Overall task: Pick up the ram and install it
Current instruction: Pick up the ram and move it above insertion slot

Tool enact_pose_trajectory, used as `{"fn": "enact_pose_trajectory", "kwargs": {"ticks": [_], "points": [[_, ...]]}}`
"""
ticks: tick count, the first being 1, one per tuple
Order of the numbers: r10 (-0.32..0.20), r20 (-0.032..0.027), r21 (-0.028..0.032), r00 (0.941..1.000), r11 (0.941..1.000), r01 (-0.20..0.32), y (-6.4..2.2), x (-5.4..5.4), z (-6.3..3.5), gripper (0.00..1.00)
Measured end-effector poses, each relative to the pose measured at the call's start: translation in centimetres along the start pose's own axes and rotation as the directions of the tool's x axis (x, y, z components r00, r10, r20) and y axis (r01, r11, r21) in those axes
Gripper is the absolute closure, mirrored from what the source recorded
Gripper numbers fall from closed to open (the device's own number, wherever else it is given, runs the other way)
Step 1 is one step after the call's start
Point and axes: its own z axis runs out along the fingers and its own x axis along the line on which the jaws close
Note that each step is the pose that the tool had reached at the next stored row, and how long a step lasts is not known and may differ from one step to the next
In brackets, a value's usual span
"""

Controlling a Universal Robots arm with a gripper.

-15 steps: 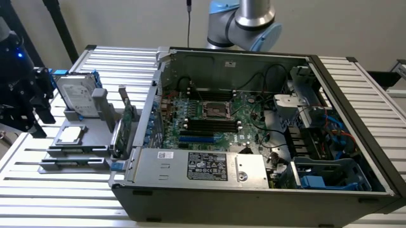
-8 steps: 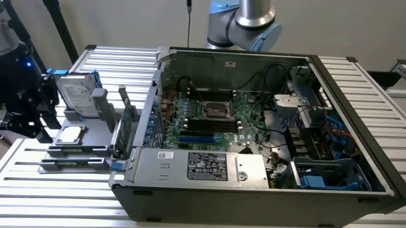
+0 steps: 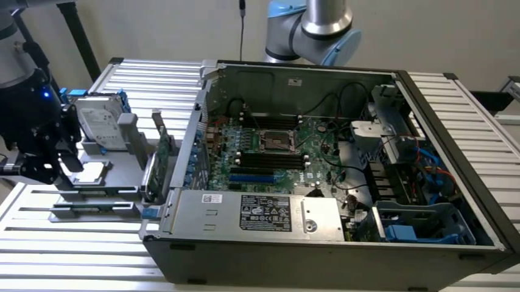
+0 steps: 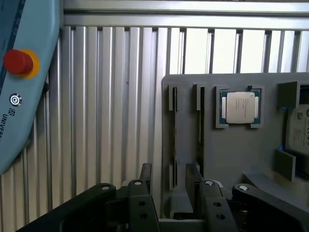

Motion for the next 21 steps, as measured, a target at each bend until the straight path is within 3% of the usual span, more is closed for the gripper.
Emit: {"fn": "enact_pose_trajectory", "kwargs": {"ticks": [21], "points": [[0.0, 0.0, 0.0, 1.0, 1.0, 0.0, -0.07, -0.2, 3.81, 0.58]]}}
